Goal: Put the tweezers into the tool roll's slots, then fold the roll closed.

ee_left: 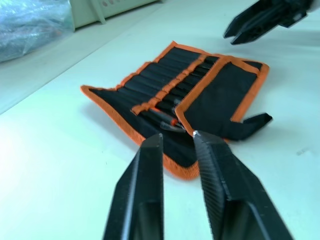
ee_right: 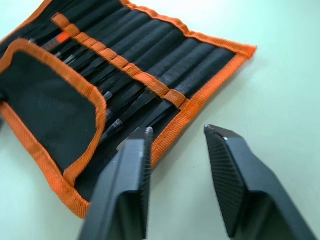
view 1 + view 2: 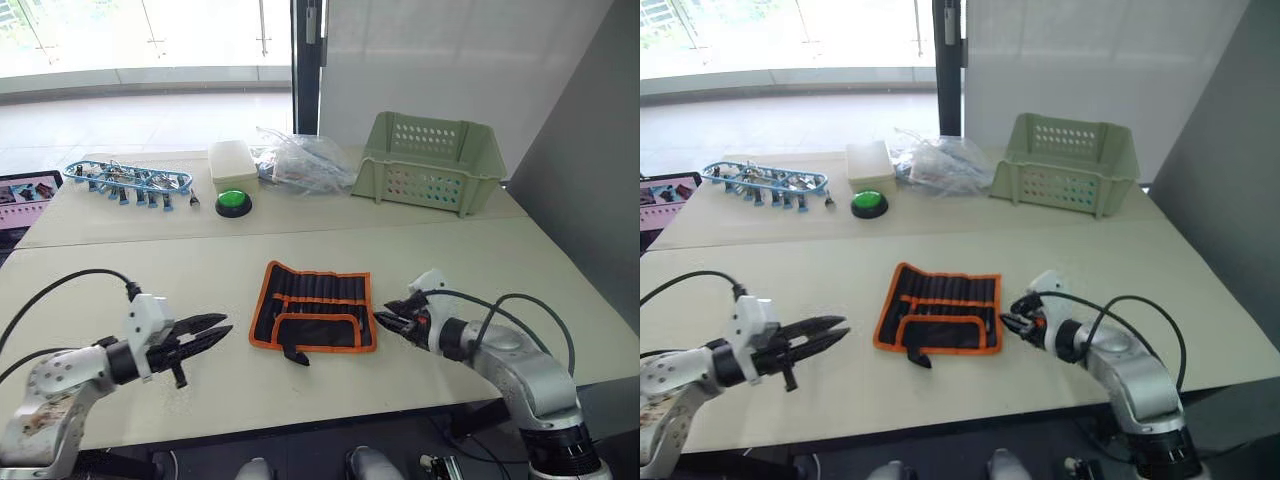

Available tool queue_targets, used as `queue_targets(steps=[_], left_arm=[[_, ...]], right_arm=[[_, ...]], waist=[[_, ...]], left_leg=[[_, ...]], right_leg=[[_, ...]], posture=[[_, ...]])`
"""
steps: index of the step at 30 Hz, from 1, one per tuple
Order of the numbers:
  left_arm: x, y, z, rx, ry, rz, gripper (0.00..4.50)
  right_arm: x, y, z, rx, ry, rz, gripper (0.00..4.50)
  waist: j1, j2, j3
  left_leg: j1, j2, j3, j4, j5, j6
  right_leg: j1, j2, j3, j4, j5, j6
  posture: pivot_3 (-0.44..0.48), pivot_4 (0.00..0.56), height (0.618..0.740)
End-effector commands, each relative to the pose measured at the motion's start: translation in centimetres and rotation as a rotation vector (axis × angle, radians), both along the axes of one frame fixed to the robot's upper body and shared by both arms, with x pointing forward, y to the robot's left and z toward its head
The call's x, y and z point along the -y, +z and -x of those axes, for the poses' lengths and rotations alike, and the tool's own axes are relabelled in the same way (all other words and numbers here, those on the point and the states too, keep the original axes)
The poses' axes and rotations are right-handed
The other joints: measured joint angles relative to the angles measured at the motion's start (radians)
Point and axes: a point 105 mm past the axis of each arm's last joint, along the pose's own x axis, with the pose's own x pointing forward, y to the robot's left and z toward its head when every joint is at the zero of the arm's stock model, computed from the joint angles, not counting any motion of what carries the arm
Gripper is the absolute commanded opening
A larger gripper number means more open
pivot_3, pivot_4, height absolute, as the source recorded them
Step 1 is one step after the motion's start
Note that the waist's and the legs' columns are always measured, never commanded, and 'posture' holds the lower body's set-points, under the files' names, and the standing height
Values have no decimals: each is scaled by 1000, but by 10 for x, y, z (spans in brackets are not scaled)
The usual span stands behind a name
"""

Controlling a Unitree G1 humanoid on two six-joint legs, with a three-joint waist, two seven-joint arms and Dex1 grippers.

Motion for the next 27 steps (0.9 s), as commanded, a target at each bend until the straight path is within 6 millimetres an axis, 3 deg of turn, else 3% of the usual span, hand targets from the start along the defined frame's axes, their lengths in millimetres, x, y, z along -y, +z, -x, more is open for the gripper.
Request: queue_targets(steps=[1,7,15,27], left_arm=[[-5,12,4,39,-36,-12,2478],[-3,10,0,63,-23,-29,4467],[5,8,5,52,-65,-22,4467],[8,12,13,49,-83,2,4467]], right_arm=[[5,4,1,-74,-15,-61,2900],[-2,-17,-3,-222,-37,-105,2900],[-28,-8,-9,-293,-6,-303,2900],[-18,-9,-16,-312,-68,-353,2900]], waist=[[5,0,0],[-1,0,0],[-28,-1,0],[-25,0,0]], left_leg=[[0,0,0,0,0,0],[-1,0,0,0,0,0],[1,1,0,0,0,0],[0,1,0,-1,0,0]], right_leg=[[0,0,0,0,0,0],[0,-1,0,-1,2,3],[1,1,0,1,2,3],[1,1,0,1,2,3]], posture=[[0,150,724],[0,150,724],[0,150,724],[0,150,724]])
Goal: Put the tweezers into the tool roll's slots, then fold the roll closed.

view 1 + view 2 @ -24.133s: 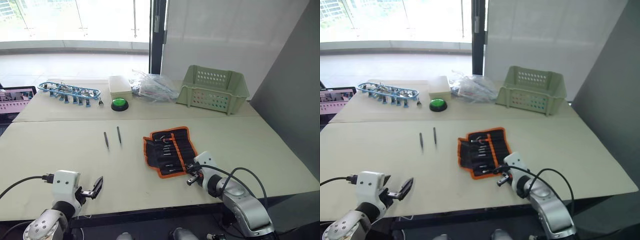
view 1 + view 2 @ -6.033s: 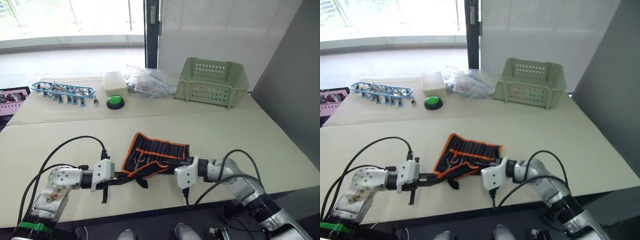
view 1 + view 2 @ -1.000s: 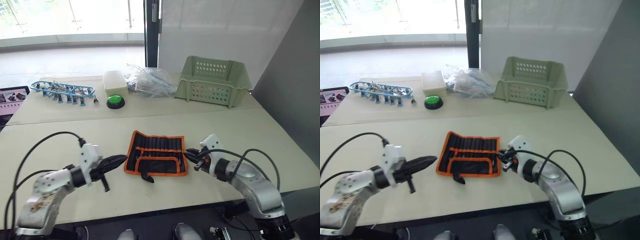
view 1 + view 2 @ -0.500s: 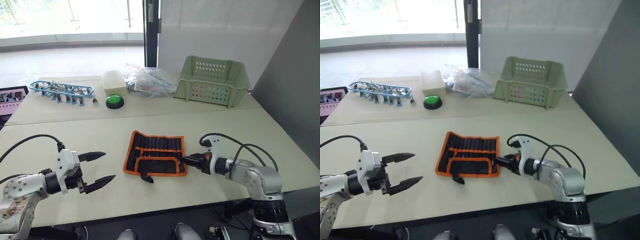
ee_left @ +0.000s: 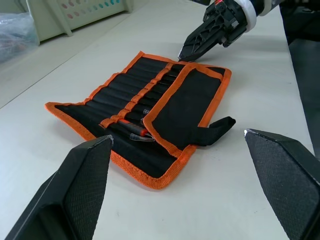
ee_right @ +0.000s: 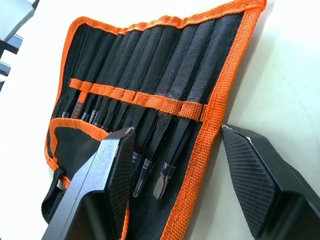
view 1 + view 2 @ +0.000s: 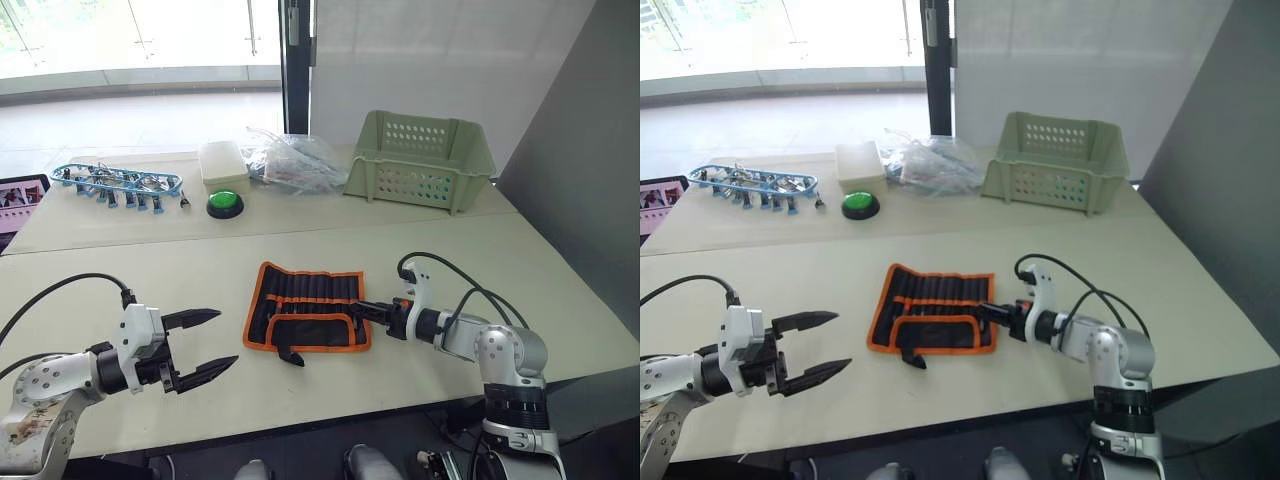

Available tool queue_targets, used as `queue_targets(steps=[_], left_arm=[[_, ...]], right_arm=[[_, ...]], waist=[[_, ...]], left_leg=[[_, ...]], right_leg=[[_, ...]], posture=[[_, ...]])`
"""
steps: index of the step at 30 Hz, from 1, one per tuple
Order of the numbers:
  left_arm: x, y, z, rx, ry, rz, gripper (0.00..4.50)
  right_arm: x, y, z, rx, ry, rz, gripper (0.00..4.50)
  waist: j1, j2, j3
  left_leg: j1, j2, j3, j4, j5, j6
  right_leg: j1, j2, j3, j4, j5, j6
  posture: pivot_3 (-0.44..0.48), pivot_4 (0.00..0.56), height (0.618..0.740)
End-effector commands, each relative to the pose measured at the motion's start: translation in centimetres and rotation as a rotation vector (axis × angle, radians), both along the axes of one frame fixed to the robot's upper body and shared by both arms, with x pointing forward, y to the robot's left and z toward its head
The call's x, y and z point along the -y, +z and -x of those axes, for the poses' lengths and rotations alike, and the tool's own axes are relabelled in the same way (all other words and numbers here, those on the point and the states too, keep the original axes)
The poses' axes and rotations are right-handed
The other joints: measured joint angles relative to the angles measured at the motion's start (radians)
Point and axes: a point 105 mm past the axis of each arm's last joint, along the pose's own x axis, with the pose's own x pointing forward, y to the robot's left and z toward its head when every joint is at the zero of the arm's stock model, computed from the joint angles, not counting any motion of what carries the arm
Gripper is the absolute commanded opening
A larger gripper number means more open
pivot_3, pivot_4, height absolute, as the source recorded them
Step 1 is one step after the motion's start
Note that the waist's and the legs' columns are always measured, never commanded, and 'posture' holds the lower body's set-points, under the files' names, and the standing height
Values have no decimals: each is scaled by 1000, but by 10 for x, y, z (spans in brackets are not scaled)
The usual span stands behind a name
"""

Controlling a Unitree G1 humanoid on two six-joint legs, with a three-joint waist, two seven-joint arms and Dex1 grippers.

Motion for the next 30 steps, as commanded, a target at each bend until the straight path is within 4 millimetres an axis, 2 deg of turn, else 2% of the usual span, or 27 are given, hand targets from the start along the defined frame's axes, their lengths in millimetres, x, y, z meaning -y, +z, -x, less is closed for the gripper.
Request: queue_targets(steps=[1,4,5,8,12,23,25,27,30], left_arm=[[0,8,1,24,-7,-16,4467],[0,8,0,23,-5,-19,4467],[0,7,0,22,-5,-20,4500],[1,6,-1,17,-3,-20,4500],[0,6,-2,15,2,-20,4500],[1,6,-4,10,11,-17,4500],[2,5,-5,4,10,-19,4500],[2,4,-5,-2,8,-22,4500],[1,3,-5,-3,7,-22,4500]], right_arm=[[4,2,1,5,-14,-7,2900],[3,1,1,6,-16,-11,2900],[2,1,0,8,-19,-14,2382],[2,1,0,11,-27,-20,1476],[3,2,-2,18,-50,-27,57],[10,6,-3,43,-75,-41,21],[15,21,-9,85,-94,-60,21],[20,45,-15,139,-107,-86,21],[10,60,-11,156,-58,-97,21]], waist=[[0,0,0],[0,0,0],[0,0,0],[0,0,0],[-1,0,0],[0,0,0],[0,0,0],[1,2,1],[1,5,4]], left_leg=[[0,0,0,0,0,0],[0,0,0,0,0,0],[0,0,0,0,0,0],[0,0,0,0,0,0],[0,0,0,0,0,0],[0,0,0,0,0,0],[0,0,0,0,0,0],[-1,0,0,0,0,0],[-2,-1,0,0,0,0]], right_leg=[[0,0,0,0,0,0],[0,0,0,0,0,0],[0,0,0,0,0,0],[0,0,0,0,0,0],[0,0,0,0,0,0],[0,0,0,0,0,0],[0,0,0,0,0,0],[0,0,0,0,0,0],[-1,-1,1,0,1,2]], posture=[[0,150,724],[0,150,724],[0,150,724],[0,150,724],[0,150,724],[0,150,724],[0,150,724],[0,150,724],[0,150,724]])
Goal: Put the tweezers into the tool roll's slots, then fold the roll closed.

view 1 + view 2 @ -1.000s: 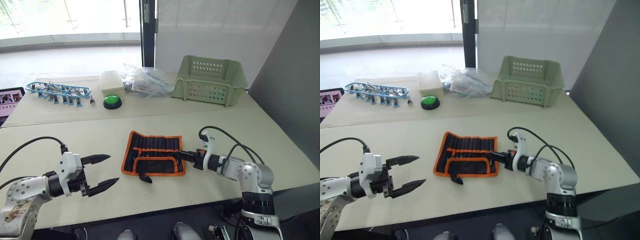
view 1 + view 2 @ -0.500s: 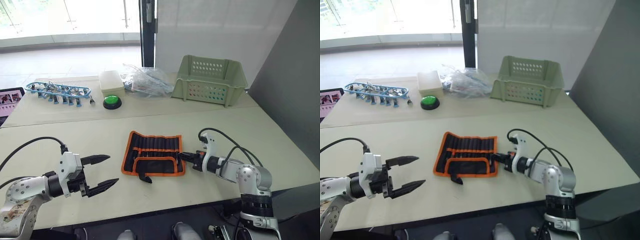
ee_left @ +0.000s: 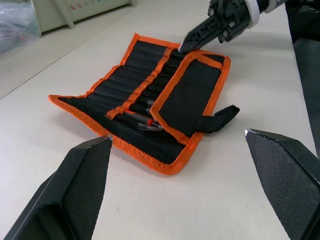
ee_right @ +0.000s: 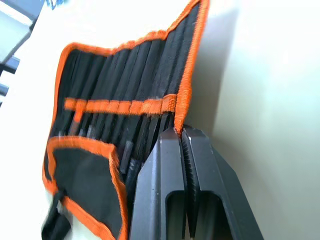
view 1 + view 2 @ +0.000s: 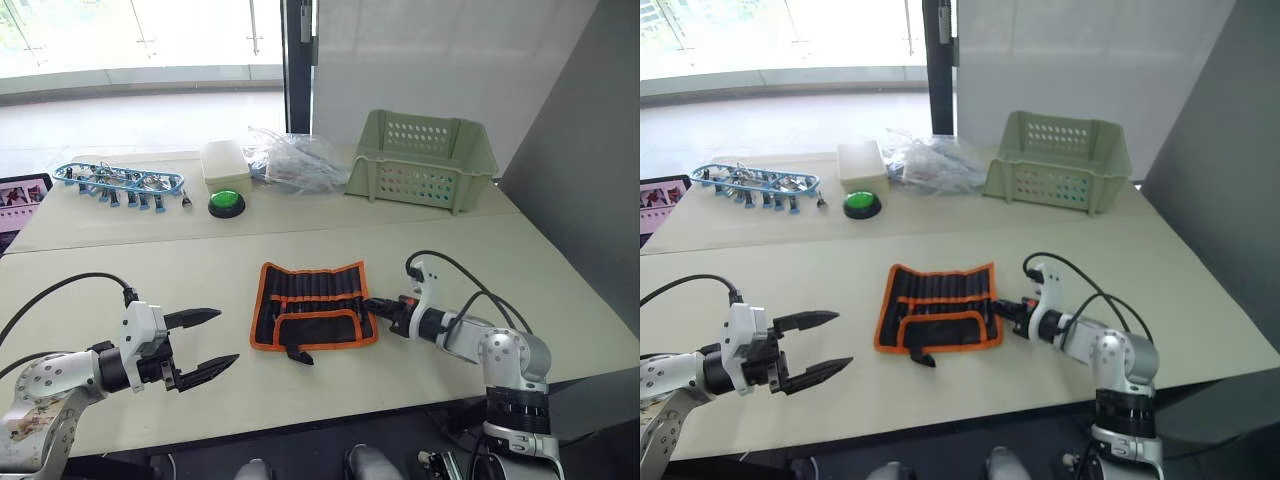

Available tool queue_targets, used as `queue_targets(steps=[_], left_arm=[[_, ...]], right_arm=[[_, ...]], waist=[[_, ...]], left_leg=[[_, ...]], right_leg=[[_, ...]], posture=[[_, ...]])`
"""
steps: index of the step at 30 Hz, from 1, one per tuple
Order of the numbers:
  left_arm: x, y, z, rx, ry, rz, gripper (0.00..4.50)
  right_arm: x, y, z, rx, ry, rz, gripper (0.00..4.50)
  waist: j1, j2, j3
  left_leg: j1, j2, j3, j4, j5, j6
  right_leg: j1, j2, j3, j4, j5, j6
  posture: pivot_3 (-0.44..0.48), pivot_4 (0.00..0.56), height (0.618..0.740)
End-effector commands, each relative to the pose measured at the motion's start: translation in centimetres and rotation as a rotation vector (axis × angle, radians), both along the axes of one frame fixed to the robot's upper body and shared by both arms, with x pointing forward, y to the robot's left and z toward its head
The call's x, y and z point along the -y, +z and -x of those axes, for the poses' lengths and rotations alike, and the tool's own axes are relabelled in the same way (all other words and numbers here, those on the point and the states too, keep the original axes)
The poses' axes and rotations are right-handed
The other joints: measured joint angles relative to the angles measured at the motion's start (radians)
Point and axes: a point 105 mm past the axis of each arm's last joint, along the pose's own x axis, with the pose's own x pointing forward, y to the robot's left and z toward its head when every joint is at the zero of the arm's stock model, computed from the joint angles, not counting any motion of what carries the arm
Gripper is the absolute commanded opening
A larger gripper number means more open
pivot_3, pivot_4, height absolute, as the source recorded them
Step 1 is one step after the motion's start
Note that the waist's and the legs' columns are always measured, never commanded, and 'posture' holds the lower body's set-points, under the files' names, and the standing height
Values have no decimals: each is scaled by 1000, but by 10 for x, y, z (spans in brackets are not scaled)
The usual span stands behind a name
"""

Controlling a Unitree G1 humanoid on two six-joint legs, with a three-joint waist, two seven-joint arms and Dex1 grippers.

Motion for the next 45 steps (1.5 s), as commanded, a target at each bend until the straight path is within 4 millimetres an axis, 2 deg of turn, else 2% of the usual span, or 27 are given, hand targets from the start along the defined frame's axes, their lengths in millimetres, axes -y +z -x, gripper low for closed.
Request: queue_targets(steps=[1,7,11,15,20,26,28,30,34,37,42,45], left_arm=[[0,7,-1,31,-10,-18,4500],[-1,5,-1,21,-15,-20,4500],[-1,4,-2,18,-18,-20,4500],[1,4,-3,20,-22,-16,4500],[7,4,-4,21,-28,-13,4500],[8,4,-3,21,-24,-15,4500],[8,4,-3,21,-25,-15,4500],[9,4,-3,21,-26,-14,4500],[10,4,-2,17,-30,-14,4500],[10,4,-2,16,-29,-14,4500],[10,4,-3,15,-29,-12,4500],[11,3,-5,14,-29,-9,4500]], right_arm=[[-11,28,6,75,48,-31,21],[-62,33,21,72,149,-7,21],[-84,25,18,41,122,19,21],[-84,3,2,-2,10,120,21],[-83,-21,-8,-31,-47,194,21],[-84,-38,-4,-47,-21,239,21],[-87,-40,-1,-46,2,238,589],[-91,-37,1,-40,29,207,1220],[-90,-16,1,-3,50,103,2550],[-78,8,-1,74,70,51,2550],[-67,34,3,232,166,40,2550],[-64,32,-1,313,193,104,1725]], waist=[[0,0,0],[-6,0,0],[-3,0,0],[0,0,0],[-1,0,0],[-3,0,0],[-3,0,0],[-3,0,0],[-3,0,0],[-1,0,0],[1,0,0],[-3,0,0]], left_leg=[[0,0,0,0,0,0],[-1,1,-1,-2,0,0],[-2,1,-1,-2,0,0],[-3,1,-1,-2,0,0],[-3,1,-1,-2,0,0],[0,1,-1,-2,0,0],[1,1,-1,-2,0,0],[2,1,-1,-2,0,0],[3,1,-1,-2,0,0],[2,1,-1,-2,0,0],[-1,0,-1,-2,0,0],[-1,1,-1,-2,0,0]], right_leg=[[0,1,0,0,0,0],[-2,2,0,1,-1,-2],[-2,1,-1,0,-1,-2],[-2,0,-1,0,-1,-2],[-3,0,-1,0,-1,-2],[-1,0,-1,1,-1,-2],[0,0,-1,1,-1,-2],[2,0,-1,1,-1,-2],[2,0,-1,1,-1,-2],[2,0,-1,1,-1,-2],[0,0,-1,-1,-1,-1],[-1,0,-1,0,-1,-1]], posture=[[0,150,724],[0,150,724],[0,150,724],[0,150,724],[0,150,724],[0,150,724],[0,150,724],[0,150,724],[0,150,724],[0,150,724],[0,150,724],[0,150,724]])
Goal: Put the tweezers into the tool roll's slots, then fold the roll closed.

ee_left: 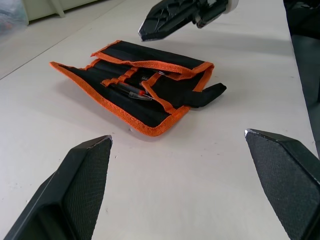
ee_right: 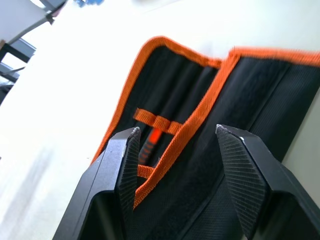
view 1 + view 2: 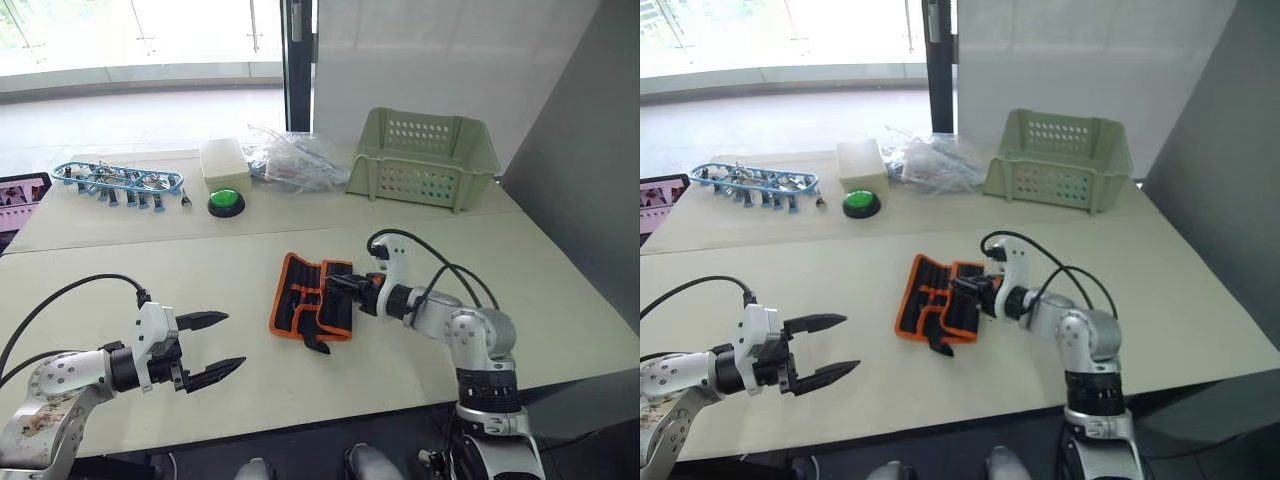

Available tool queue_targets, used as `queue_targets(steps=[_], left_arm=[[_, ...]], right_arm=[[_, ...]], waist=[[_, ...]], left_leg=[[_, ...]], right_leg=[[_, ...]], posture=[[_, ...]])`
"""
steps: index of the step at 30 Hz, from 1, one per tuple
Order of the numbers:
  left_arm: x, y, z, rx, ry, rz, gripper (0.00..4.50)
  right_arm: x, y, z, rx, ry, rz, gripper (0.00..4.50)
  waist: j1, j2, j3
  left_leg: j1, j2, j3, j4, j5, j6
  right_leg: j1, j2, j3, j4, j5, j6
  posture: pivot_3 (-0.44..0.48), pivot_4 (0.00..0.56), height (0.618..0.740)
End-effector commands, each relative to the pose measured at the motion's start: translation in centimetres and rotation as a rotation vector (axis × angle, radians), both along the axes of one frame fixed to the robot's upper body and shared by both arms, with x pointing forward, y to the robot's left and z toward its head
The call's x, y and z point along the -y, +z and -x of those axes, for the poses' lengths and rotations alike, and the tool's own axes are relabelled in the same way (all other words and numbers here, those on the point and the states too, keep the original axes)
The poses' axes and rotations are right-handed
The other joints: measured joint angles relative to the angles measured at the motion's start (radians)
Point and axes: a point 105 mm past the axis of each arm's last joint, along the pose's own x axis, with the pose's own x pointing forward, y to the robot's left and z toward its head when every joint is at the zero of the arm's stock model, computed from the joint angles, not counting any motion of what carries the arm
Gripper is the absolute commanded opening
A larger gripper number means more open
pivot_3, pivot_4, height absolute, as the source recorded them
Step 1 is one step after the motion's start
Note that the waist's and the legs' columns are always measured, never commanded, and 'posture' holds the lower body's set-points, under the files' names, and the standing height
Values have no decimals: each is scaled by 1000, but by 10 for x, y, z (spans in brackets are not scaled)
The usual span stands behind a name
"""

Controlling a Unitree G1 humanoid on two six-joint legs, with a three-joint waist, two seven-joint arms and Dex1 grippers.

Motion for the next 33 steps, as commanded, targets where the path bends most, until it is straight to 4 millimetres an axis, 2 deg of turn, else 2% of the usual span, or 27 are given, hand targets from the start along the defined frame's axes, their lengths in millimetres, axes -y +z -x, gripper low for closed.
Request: queue_targets(steps=[1,5,12,15,22,27,28,33], left_arm=[[4,8,-3,30,-15,2,4500],[10,7,-15,-3,41,55,4500],[24,-4,-49,-194,247,181,4500],[35,-7,-56,-277,281,221,4500],[65,-27,-69,-574,310,357,4500],[69,-30,-74,-651,321,401,4500],[68,-30,-76,-666,324,421,3959],[64,-27,-76,-683,319,466,2406]], right_arm=[[-7,13,0,153,75,24,1364],[-5,-14,-10,192,70,156,27],[4,-50,-15,174,43,271,27],[7,-56,-13,161,42,283,27],[3,-57,-8,171,43,279,27],[2,-54,-7,180,36,273,27],[3,-54,-7,182,33,276,0],[4,-53,-7,186,26,280,0]], waist=[[-2,0,0],[0,0,0],[5,-1,0],[5,-1,0],[7,-1,0],[6,-1,-1],[6,-2,-1],[5,-2,-1]], left_leg=[[0,0,0,0,0,0],[1,0,0,0,0,0],[-1,-1,0,2,0,0],[0,-1,-1,3,0,0],[1,-2,-2,3,0,0],[2,-2,-2,4,0,0],[3,-2,-2,4,0,0],[3,-2,-2,4,0,0]], right_leg=[[0,0,0,0,0,0],[1,1,0,1,0,0],[1,0,1,0,2,2],[2,0,1,1,2,3],[3,0,0,2,2,3],[4,0,1,2,2,3],[4,0,1,3,2,3],[4,0,1,2,2,3]], posture=[[0,150,724],[0,150,724],[0,150,724],[0,150,724],[0,150,724],[0,150,724],[0,150,724],[0,150,724]])
